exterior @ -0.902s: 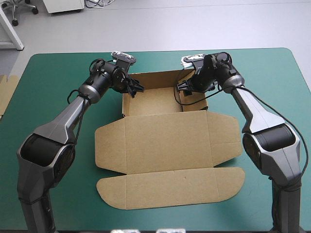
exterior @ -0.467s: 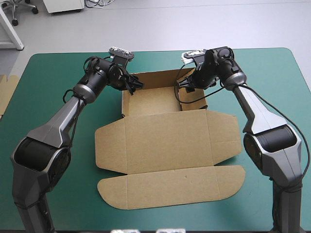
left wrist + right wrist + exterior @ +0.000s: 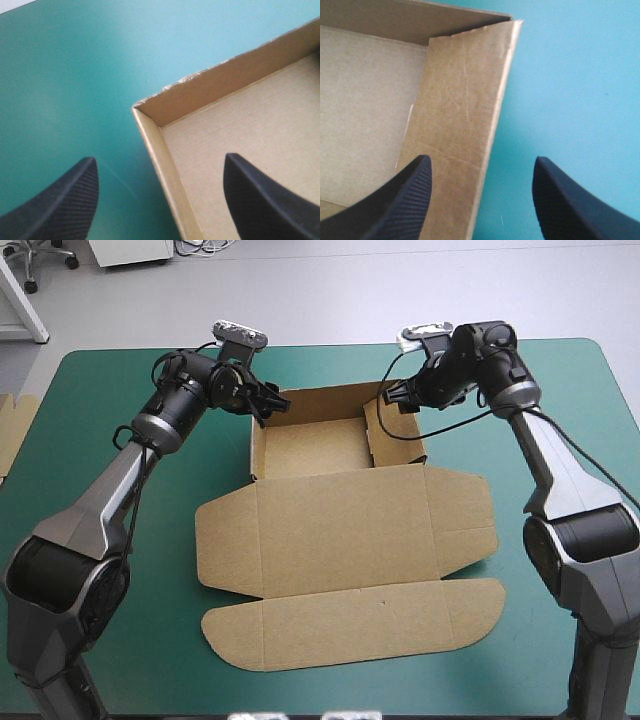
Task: Fold the box
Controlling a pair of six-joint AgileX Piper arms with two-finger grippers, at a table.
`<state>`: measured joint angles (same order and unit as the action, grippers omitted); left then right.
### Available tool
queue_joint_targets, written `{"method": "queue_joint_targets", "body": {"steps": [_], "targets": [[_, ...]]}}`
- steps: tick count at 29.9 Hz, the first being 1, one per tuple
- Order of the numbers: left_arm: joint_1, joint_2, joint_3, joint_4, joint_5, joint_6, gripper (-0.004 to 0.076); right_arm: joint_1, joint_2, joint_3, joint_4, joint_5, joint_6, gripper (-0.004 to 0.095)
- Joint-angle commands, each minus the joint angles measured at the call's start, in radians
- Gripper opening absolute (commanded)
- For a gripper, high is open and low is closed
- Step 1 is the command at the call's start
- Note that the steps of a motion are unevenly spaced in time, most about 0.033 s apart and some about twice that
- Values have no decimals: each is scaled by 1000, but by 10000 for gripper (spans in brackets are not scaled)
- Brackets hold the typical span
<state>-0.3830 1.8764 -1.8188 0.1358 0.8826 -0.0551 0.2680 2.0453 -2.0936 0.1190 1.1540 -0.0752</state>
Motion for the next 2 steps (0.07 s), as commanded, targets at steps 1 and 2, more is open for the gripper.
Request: {"method": "queue_joint_targets", "body": {"steps": [1,2], "targets": [[-6,-76,-28,12,-11,1,510,-22,-111,-35,30,-8,-15,550],[-6,-83,-28,12,-6,1,510,-22,-125,-33,41,-3,-20,550]]}}
